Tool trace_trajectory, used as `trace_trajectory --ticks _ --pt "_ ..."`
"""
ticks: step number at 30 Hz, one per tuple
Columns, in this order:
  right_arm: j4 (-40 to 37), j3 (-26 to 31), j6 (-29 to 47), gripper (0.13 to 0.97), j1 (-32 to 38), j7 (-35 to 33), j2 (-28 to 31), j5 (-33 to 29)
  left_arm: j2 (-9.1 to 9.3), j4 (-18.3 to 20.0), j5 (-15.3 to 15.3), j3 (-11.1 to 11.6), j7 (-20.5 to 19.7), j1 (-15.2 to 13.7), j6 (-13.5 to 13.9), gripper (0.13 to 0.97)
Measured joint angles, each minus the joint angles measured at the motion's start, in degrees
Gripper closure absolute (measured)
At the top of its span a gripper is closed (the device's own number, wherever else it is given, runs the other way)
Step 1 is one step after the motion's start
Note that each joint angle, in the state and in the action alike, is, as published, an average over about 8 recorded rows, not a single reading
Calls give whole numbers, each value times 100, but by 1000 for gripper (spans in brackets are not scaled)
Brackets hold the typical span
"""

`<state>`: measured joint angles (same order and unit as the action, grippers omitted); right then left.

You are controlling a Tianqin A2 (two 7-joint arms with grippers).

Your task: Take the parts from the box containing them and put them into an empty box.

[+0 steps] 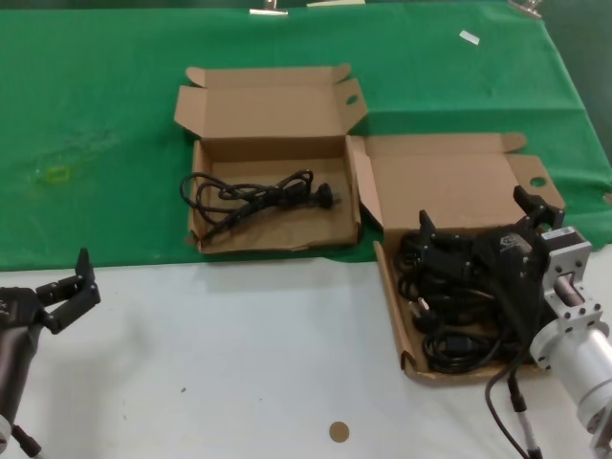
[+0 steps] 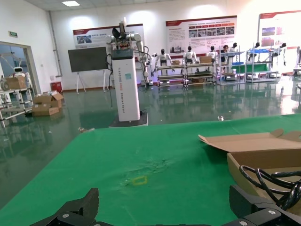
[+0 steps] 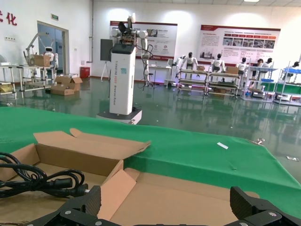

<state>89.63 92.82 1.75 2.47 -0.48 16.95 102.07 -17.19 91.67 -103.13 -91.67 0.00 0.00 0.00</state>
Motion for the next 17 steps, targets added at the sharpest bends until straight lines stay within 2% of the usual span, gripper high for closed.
trace_trajectory --ticks 17 --pt "0 0 0 129 0 0 0 0 0 0 0 0 0 0 0 132"
